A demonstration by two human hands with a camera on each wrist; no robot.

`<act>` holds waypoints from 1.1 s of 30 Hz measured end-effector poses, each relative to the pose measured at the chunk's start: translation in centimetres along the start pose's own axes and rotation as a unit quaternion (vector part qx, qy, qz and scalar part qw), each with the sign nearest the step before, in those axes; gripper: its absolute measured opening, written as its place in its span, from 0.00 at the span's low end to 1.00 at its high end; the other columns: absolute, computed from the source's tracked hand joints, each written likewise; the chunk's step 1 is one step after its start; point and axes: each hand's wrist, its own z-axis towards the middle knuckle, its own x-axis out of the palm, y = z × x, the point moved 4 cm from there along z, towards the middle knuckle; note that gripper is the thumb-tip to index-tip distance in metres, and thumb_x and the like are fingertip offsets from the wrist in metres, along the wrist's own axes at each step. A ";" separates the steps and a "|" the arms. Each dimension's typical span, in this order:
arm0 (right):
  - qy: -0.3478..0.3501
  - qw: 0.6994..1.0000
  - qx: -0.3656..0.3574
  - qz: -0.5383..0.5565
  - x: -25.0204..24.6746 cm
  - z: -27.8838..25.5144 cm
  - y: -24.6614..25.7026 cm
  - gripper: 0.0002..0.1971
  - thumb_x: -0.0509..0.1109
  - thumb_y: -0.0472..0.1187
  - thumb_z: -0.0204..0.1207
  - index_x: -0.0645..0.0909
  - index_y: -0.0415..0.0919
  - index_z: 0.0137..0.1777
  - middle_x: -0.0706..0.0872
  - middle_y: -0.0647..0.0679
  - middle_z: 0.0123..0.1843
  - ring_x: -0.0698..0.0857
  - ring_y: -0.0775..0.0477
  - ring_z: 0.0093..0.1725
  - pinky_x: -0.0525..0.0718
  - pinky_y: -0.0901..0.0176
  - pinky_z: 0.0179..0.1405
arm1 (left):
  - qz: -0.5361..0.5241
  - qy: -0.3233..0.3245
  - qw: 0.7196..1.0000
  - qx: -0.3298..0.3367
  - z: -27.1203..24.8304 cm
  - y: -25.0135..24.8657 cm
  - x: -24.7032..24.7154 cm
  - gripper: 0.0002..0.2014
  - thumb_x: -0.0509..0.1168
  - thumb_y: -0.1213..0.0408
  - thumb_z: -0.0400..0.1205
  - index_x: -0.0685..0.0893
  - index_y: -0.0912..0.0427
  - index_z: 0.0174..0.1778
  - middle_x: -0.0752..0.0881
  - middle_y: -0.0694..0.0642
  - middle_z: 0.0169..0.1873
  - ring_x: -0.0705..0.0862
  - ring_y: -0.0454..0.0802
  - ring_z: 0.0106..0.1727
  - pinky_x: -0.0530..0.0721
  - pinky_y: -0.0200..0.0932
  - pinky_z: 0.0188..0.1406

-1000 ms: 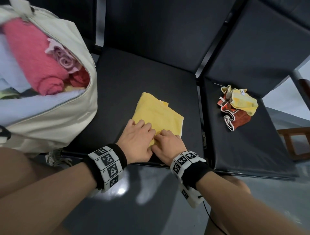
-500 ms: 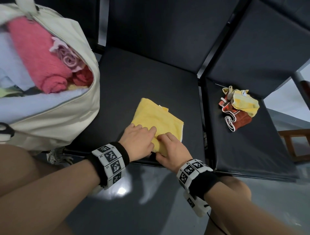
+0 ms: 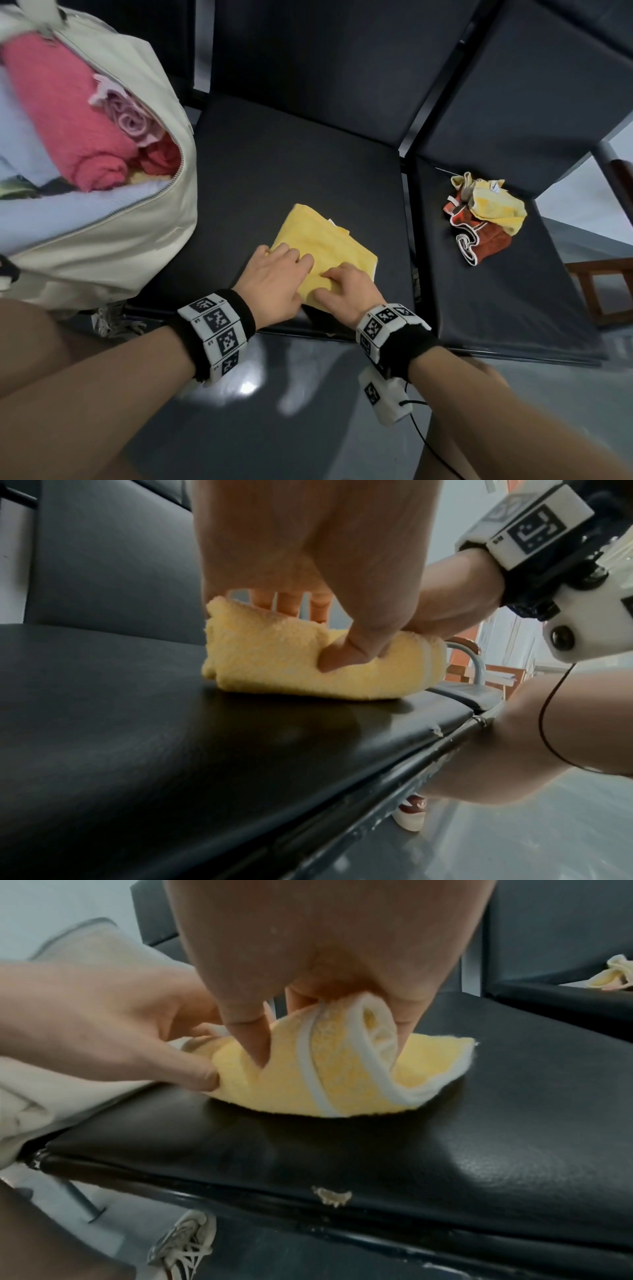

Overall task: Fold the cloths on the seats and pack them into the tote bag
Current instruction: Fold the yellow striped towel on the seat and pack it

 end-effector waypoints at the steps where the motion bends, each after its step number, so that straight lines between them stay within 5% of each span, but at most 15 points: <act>1: -0.030 0.999 -0.020 -0.030 0.0 -0.3 0.1 0.22 0.71 0.51 0.74 0.81 0.44 0.67 0.79 0.49 0.60 0.76 0.46 0.62 0.75 0.54 0.63 | -0.006 0.007 1.000 -0.007 0.1 0.1 0.0 0.18 0.61 0.56 0.79 0.74 0.52 0.64 0.82 0.50 0.55 0.77 0.53 0.61 0.74 0.53 0.61; 4: -0.095 0.991 -0.083 -0.053 -0.2 -1.4 0.1 0.25 0.73 0.50 0.69 0.74 0.45 0.65 0.77 0.52 0.59 0.76 0.47 0.58 0.75 0.52 0.61 | -0.023 0.013 0.999 -0.031 0.3 0.4 0.0 0.18 0.58 0.54 0.80 0.77 0.54 0.64 0.86 0.51 0.51 0.80 0.54 0.57 0.74 0.51 0.56; 10: -0.028 0.985 -0.108 -0.132 0.4 -2.3 0.0 0.25 0.70 0.52 0.73 0.74 0.48 0.71 0.80 0.51 0.60 0.78 0.45 0.61 0.76 0.52 0.61 | -0.066 0.001 0.996 -0.065 0.1 0.1 -0.7 0.13 0.54 0.54 0.81 0.74 0.53 0.58 0.82 0.49 0.38 0.77 0.54 0.39 0.73 0.49 0.45; 13: -0.024 0.989 -0.073 -0.123 0.0 -1.6 0.5 0.22 0.68 0.52 0.76 0.77 0.49 0.70 0.82 0.51 0.59 0.79 0.46 0.61 0.77 0.54 0.57 | -0.027 -0.025 0.999 -0.032 -0.2 -0.2 -0.6 0.21 0.47 0.48 0.74 0.78 0.52 0.54 0.79 0.49 0.50 0.77 0.51 0.51 0.74 0.54 0.56; 18: 0.033 0.999 0.030 -0.005 -0.6 -0.2 0.1 0.21 0.71 0.51 0.72 0.83 0.53 0.66 0.85 0.51 0.57 0.83 0.45 0.58 0.82 0.53 0.58 | 0.022 0.020 0.999 0.012 -0.3 -0.5 -0.3 0.20 0.62 0.50 0.74 0.74 0.50 0.61 0.77 0.48 0.54 0.75 0.51 0.59 0.72 0.53 0.60; 22: -0.021 0.994 -0.049 -0.095 -0.5 -0.4 0.5 0.24 0.68 0.56 0.70 0.85 0.48 0.64 0.77 0.50 0.62 0.74 0.47 0.63 0.75 0.52 0.65 | -0.013 0.026 0.999 -0.013 0.1 -0.1 -0.4 0.18 0.60 0.50 0.78 0.78 0.52 0.61 0.83 0.48 0.53 0.79 0.52 0.60 0.72 0.50 0.60; 26: -0.038 0.983 -0.127 -0.130 -0.1 -1.7 1.1 0.31 0.68 0.52 0.64 0.73 0.47 0.70 0.76 0.52 0.62 0.74 0.45 0.61 0.72 0.53 0.63 | -0.063 0.024 0.997 -0.050 0.3 0.4 -0.4 0.19 0.60 0.49 0.78 0.79 0.51 0.63 0.87 0.51 0.51 0.84 0.55 0.56 0.74 0.50 0.54; 30: -0.018 0.979 -0.117 -0.166 0.8 -1.7 0.6 0.28 0.71 0.50 0.69 0.74 0.47 0.70 0.77 0.50 0.61 0.75 0.44 0.61 0.74 0.52 0.63 | -0.094 0.029 0.992 -0.076 0.3 0.5 -0.7 0.18 0.62 0.48 0.77 0.76 0.50 0.60 0.86 0.50 0.46 0.85 0.57 0.51 0.74 0.48 0.44; 33: -0.025 0.988 -0.081 -0.128 0.5 -1.1 0.9 0.19 0.69 0.51 0.73 0.82 0.47 0.63 0.82 0.48 0.56 0.78 0.42 0.59 0.77 0.51 0.58 | -0.086 -0.027 0.995 -0.043 -0.1 0.1 -1.1 0.17 0.62 0.49 0.73 0.74 0.51 0.55 0.81 0.47 0.49 0.81 0.53 0.53 0.74 0.50 0.50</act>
